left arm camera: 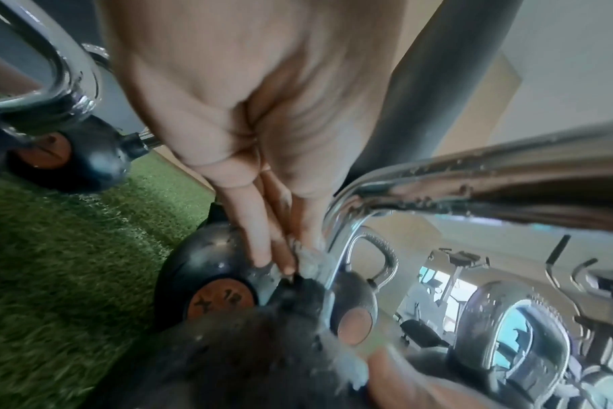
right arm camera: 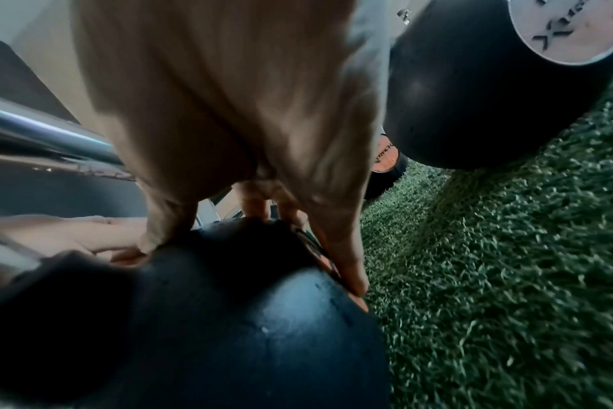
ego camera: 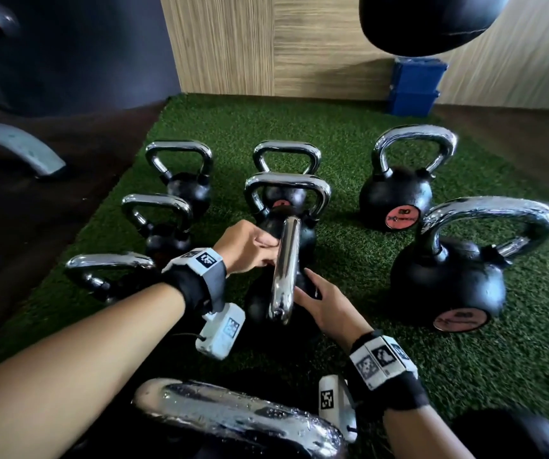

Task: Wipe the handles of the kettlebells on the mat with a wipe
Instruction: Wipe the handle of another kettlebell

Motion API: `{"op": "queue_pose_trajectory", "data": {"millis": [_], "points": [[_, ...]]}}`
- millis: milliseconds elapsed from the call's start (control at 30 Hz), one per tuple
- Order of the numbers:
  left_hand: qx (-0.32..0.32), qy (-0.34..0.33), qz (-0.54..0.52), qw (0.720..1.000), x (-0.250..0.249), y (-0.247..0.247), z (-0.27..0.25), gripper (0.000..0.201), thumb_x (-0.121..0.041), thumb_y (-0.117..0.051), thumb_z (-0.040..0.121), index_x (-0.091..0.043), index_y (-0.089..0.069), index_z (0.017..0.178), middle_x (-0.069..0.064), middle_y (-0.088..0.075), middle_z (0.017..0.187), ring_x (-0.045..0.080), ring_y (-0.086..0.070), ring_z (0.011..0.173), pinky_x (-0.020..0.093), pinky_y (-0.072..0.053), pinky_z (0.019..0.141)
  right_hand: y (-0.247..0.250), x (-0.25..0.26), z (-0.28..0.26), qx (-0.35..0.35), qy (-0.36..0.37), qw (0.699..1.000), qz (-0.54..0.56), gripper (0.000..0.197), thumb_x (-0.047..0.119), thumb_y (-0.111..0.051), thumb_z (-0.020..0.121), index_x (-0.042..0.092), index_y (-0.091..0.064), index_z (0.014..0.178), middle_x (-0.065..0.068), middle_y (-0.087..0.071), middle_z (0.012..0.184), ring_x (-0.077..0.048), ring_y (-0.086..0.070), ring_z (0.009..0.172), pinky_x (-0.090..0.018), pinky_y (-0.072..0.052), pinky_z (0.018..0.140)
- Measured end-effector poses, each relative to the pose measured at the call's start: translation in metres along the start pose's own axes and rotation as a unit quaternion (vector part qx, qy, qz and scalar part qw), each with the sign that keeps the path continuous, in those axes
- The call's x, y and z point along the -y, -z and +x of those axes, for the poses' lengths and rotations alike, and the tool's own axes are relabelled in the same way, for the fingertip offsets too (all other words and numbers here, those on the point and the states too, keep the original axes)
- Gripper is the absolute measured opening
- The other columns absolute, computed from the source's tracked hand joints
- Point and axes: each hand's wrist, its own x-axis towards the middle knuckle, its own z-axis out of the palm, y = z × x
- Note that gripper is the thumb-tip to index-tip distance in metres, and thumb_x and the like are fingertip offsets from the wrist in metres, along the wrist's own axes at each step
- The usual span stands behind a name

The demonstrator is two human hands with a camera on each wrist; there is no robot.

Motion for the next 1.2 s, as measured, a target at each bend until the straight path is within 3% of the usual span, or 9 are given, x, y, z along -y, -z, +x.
{"op": "queue_pose_trajectory", "data": {"millis": [100,200,267,367,467,600,767,900,1200], "points": [[-0.051,-0.001,-0.095,0.994,-0.004,-0.001,0.004,0.008,-0.009,-0.076,0.092,-0.015,-0.079,0.088,0.010,-0.079,0.093,0.023,-0.077,0.096,0.048,-0.061,0.093,-0.003,-0.003,-0.001,-0.012,0.007,1.000,0.025,0.083,0.060,-0.069,0.084,0.026,-0.038,0.154,0.004,-0.061,0.138,-0.004,-0.058,0.113,-0.009,-0.043,0.079],[-0.047,-0.007,-0.054,0.997,0.003,-0.005,0.003,0.019,-0.010,-0.075,0.092,-0.013,-0.080,0.074,-0.002,-0.075,0.075,0.015,-0.076,0.084,0.047,-0.061,0.092,-0.003,-0.004,-0.001,-0.014,0.002,0.999,0.044,0.084,0.060,-0.069,0.083,0.027,-0.038,0.153,0.003,-0.061,0.138,-0.007,-0.059,0.116,-0.016,-0.045,0.086],[-0.048,-0.011,-0.031,0.998,0.002,-0.003,0.004,0.008,-0.011,-0.075,0.092,-0.006,-0.082,0.091,-0.001,-0.077,0.082,0.016,-0.076,0.087,0.045,-0.062,0.093,-0.003,-0.005,-0.002,-0.019,0.003,0.999,0.041,0.083,0.060,-0.069,0.083,0.028,-0.039,0.153,0.004,-0.060,0.138,-0.007,-0.058,0.116,-0.018,-0.044,0.089],[-0.065,-0.043,-0.075,0.994,-0.011,0.004,0.005,0.025,-0.014,-0.075,0.092,-0.004,-0.077,0.116,0.012,-0.079,0.104,0.025,-0.075,0.102,0.040,-0.061,0.094,-0.004,-0.006,-0.003,-0.020,0.002,0.998,0.063,0.083,0.059,-0.071,0.082,0.028,-0.040,0.153,0.003,-0.061,0.139,-0.008,-0.059,0.119,-0.018,-0.045,0.092],[-0.056,-0.070,-0.103,0.991,-0.023,0.011,-0.002,0.023,-0.008,-0.069,0.095,-0.013,-0.077,0.117,0.007,-0.078,0.112,0.014,-0.075,0.101,0.026,-0.062,0.086,-0.005,-0.008,-0.003,-0.019,0.000,0.996,0.085,0.084,0.058,-0.072,0.082,0.028,-0.040,0.153,0.002,-0.061,0.138,-0.010,-0.060,0.120,-0.024,-0.049,0.100],[-0.003,-0.064,-0.131,0.989,-0.025,0.025,-0.024,0.021,-0.012,-0.075,0.088,-0.023,-0.082,0.104,0.009,-0.081,0.100,0.013,-0.076,0.090,0.024,-0.063,0.078,-0.008,-0.007,-0.003,-0.013,-0.007,0.994,0.107,0.085,0.057,-0.072,0.083,0.027,-0.036,0.155,-0.002,-0.057,0.144,-0.019,-0.057,0.129,-0.041,-0.047,0.111],[0.039,-0.049,-0.125,0.990,-0.033,0.031,-0.039,0.019,-0.023,-0.078,0.076,-0.027,-0.085,0.092,0.008,-0.081,0.092,0.011,-0.076,0.081,0.022,-0.062,0.073,-0.007,-0.005,-0.003,-0.012,-0.006,0.995,0.098,0.086,0.058,-0.071,0.084,0.027,-0.035,0.155,-0.003,-0.056,0.145,-0.019,-0.057,0.129,-0.040,-0.048,0.110],[0.080,0.006,-0.080,0.994,-0.043,0.034,-0.044,0.008,-0.017,-0.078,0.080,-0.013,-0.084,0.084,0.014,-0.079,0.084,0.015,-0.075,0.070,0.027,-0.064,0.068,-0.002,-0.004,-0.004,-0.008,0.003,0.998,0.063,0.083,0.058,-0.069,0.085,0.027,-0.036,0.155,0.000,-0.058,0.143,-0.012,-0.059,0.123,-0.024,-0.047,0.100],[0.276,0.070,0.014,0.959,-0.049,0.043,-0.071,0.017,-0.018,-0.081,0.076,-0.010,-0.081,0.090,0.016,-0.080,0.092,0.018,-0.077,0.079,0.026,-0.063,0.071,-0.005,-0.001,-0.010,-0.015,0.016,0.998,0.066,0.082,0.058,-0.066,0.088,0.025,-0.034,0.156,-0.001,-0.052,0.149,-0.015,-0.053,0.132,-0.037,-0.043,0.113]]}}
